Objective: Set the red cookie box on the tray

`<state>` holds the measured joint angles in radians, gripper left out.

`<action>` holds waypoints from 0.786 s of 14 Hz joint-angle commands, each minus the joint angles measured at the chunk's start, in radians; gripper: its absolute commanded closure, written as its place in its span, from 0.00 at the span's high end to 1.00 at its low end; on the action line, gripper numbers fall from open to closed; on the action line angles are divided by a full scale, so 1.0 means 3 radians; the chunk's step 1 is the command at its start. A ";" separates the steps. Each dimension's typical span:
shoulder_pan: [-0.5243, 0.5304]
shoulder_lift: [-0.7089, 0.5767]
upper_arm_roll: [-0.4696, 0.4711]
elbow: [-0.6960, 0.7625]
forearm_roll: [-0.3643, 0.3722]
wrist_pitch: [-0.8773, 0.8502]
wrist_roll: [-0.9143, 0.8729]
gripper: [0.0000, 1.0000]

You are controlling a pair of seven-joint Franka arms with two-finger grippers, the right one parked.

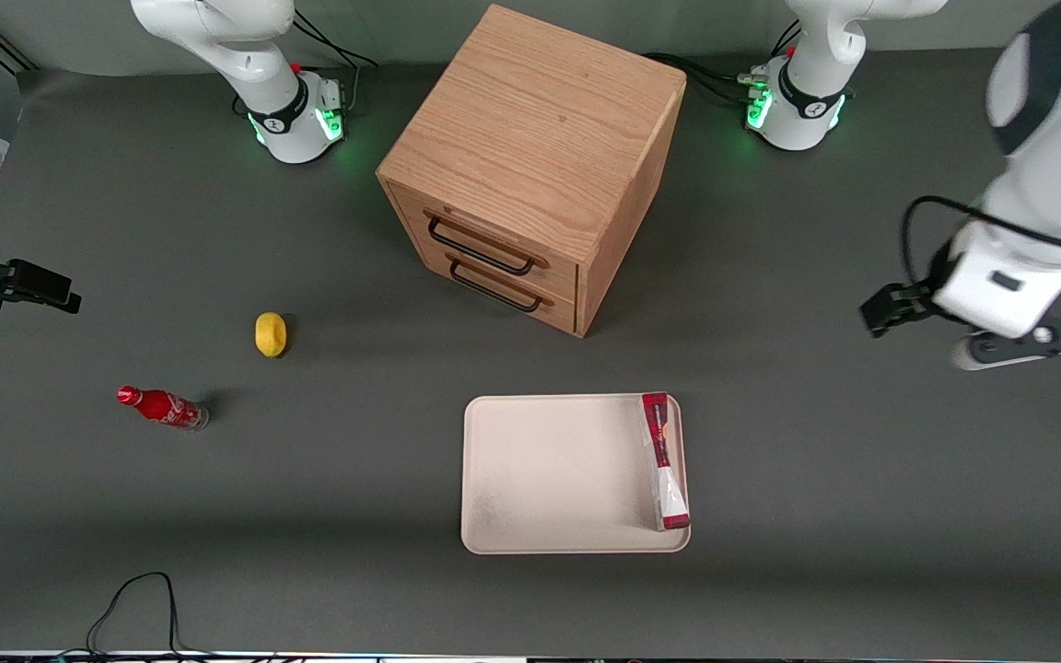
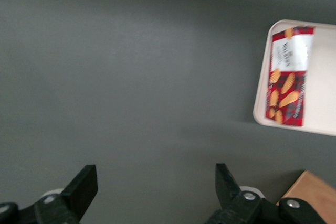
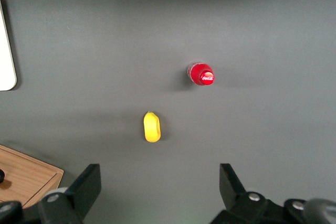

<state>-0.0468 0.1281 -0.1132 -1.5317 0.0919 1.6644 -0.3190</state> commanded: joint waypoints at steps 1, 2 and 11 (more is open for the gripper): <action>0.0283 -0.0212 -0.0022 -0.0258 -0.0117 0.0128 0.0412 1.00; 0.0355 -0.0238 -0.0022 -0.0268 -0.0132 0.0138 0.0525 1.00; 0.0248 -0.0289 0.0270 -0.0202 -0.0342 -0.0015 0.0705 1.00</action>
<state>0.0483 0.0755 -0.0525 -1.5652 0.0051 1.6804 -0.1355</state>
